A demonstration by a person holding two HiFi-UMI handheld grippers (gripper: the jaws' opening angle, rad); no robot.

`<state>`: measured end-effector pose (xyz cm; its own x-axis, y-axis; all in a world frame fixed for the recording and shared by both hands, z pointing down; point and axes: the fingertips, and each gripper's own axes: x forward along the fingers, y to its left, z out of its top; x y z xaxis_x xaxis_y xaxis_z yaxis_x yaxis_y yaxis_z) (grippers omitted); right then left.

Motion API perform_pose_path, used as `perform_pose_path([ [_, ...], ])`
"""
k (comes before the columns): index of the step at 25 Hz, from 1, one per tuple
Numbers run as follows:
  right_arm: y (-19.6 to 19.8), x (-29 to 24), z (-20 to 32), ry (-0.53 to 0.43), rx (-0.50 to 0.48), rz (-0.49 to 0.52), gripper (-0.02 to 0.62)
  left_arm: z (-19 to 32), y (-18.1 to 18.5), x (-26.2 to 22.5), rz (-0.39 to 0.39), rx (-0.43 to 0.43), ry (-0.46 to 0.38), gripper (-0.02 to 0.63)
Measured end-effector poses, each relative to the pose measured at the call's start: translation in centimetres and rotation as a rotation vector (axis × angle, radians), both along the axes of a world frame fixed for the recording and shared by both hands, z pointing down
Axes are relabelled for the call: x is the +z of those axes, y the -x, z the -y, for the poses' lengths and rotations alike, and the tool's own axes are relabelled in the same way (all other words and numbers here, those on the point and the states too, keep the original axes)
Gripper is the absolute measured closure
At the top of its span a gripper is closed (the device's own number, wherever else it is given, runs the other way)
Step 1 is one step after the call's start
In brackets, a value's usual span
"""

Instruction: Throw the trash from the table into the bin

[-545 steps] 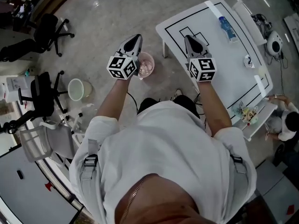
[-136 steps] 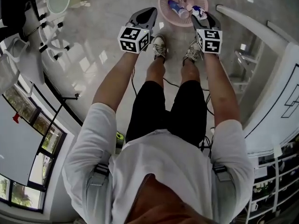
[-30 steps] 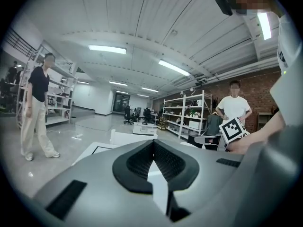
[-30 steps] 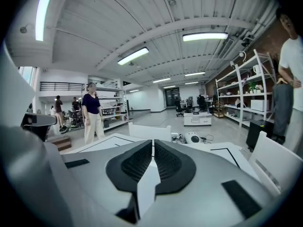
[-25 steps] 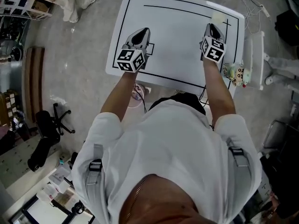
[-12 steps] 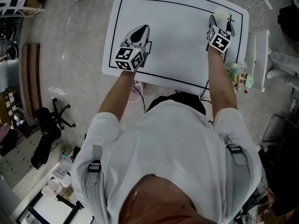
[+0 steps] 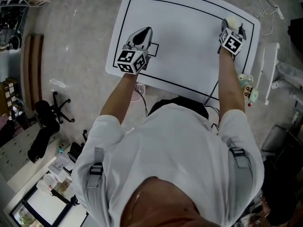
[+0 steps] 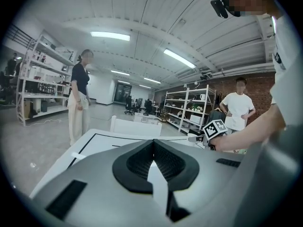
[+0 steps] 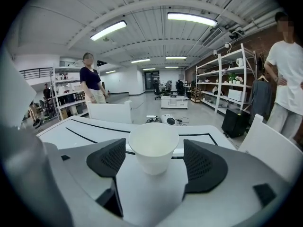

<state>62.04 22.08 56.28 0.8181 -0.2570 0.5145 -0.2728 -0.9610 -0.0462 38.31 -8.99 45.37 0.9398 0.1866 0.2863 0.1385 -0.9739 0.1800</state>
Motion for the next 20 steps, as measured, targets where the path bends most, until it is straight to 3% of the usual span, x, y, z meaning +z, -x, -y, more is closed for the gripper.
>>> perform_pose_path([
  [5,-0.8,0.7,-0.1,-0.002,-0.007,0.022,0.239,0.2,-0.1,0.0,0.002,-0.013,-0.002,0.597],
  [10,-0.7,0.2,0.5,-0.002,-0.035,0.01,0.295,0.4,0.1,-0.3,-0.003,-0.031,-0.005,0.597],
  [20,2.4,-4.3,6.6,-0.012,-0.225,-0.086,0.39,1.7,3.5,-1.8,-0.042,-0.106,-0.004,0.597],
])
